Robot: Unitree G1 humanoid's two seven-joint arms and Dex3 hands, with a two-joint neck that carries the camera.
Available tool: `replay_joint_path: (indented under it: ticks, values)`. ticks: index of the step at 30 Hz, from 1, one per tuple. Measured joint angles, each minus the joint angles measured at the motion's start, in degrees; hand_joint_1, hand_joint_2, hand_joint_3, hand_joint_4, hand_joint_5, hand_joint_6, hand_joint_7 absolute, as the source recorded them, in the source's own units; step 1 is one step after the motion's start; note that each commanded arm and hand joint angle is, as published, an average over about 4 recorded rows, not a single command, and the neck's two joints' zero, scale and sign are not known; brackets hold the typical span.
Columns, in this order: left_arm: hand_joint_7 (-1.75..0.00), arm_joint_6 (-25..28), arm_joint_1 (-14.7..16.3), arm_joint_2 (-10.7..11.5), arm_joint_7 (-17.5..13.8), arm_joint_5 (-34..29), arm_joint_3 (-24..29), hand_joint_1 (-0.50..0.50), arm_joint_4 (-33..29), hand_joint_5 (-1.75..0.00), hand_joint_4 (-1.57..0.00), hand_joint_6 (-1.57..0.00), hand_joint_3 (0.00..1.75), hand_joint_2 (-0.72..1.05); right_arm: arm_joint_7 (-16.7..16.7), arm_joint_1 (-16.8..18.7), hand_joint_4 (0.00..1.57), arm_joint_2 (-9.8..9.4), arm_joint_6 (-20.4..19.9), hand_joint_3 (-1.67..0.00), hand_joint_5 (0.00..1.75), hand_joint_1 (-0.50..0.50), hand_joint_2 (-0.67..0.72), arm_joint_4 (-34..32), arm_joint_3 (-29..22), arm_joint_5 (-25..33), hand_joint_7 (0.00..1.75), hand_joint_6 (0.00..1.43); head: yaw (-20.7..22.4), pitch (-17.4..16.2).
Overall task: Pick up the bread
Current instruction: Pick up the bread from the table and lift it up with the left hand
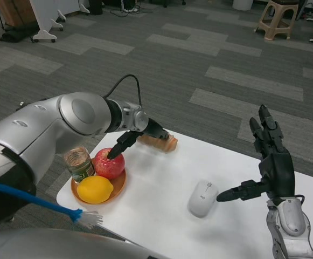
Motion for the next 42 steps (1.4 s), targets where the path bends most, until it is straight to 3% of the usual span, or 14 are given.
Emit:
replay_joint_path:
  ticks: [14, 19, 42]
  values:
    - [-0.03, -0.02, -0.79, -0.64, -0.57, 1.54, 1.15, -0.5, -2.01, 0.0, 0.0, 0.0, 0.07, -0.39, 0.0, 0.0, 0.0, 0.0, 0.0, 0.0, 0.1, -0.38, 0.22, -0.02, -0.22, 0.0, 0.0, 0.0, -0.23, 0.18]
    - [-0.05, -0.01, -1.19, -0.69, -1.41, 2.61, 2.12, -0.41, -3.33, 0.0, 0.0, 0.0, 0.09, -0.28, 0.0, 0.01, 0.0, 0.0, 0.0, 0.0, 0.1, -0.38, 0.22, -0.05, -0.38, 0.0, 0.0, 0.0, -0.6, 0.44]
    - [-0.07, -0.02, -1.43, -1.97, -6.46, 9.01, 12.01, -0.36, -5.75, 0.0, 0.0, 0.0, 0.09, -0.37, 0.01, 0.52, 0.0, 0.01, -0.01, 0.0, 0.1, -0.38, 0.22, -1.4, -1.75, 0.0, 0.0, 0.0, -1.51, 2.33]
